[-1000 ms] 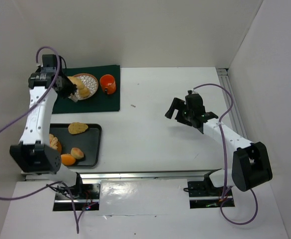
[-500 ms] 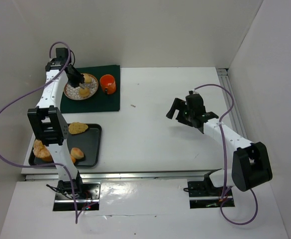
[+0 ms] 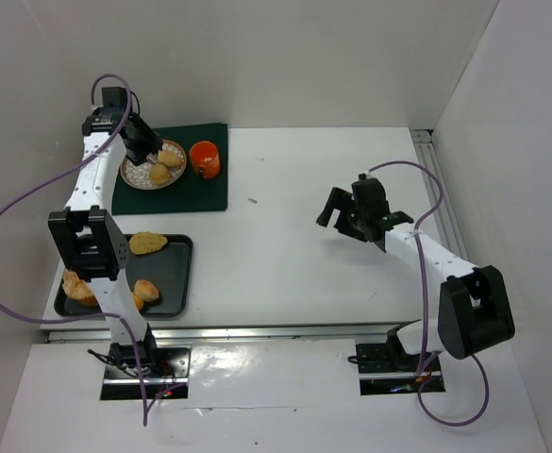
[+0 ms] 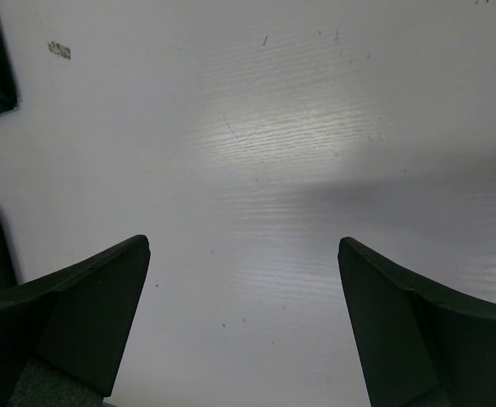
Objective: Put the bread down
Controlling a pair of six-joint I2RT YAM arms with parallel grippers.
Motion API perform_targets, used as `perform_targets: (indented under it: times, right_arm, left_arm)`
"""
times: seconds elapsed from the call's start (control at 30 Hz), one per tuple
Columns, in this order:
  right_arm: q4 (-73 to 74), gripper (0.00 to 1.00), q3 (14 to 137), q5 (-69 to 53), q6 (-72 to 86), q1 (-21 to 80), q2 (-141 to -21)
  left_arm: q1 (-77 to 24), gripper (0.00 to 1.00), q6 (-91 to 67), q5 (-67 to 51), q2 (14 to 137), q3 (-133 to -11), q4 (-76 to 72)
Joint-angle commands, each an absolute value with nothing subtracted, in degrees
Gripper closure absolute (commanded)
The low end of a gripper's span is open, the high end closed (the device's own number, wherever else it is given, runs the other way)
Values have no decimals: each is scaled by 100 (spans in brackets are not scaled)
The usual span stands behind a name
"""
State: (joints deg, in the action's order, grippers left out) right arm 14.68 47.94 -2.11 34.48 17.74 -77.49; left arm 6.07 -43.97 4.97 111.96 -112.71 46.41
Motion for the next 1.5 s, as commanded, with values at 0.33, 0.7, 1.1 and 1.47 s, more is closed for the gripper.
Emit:
perform_targets:
  times: [0.33, 0.7, 1.1, 1.47]
  right_arm:
    - [1731, 1, 4869, 157, 3376, 1740, -7374]
    - [2435, 1, 5291, 659, 3129, 1512, -6838]
    - [2540, 1, 5291, 606, 3295, 1459, -6732]
    - [2601, 1, 5396, 615, 3349, 1459, -6785]
  left_arm:
    - [-227, 57, -2999, -410, 8740, -9454, 3712]
    - [-2125, 56, -2505, 96, 8236, -7253, 2129]
    - [-2987, 43, -2988, 694, 8016, -5469, 1486]
    - [-3806, 6, -3524, 1494, 8473, -6019, 2451]
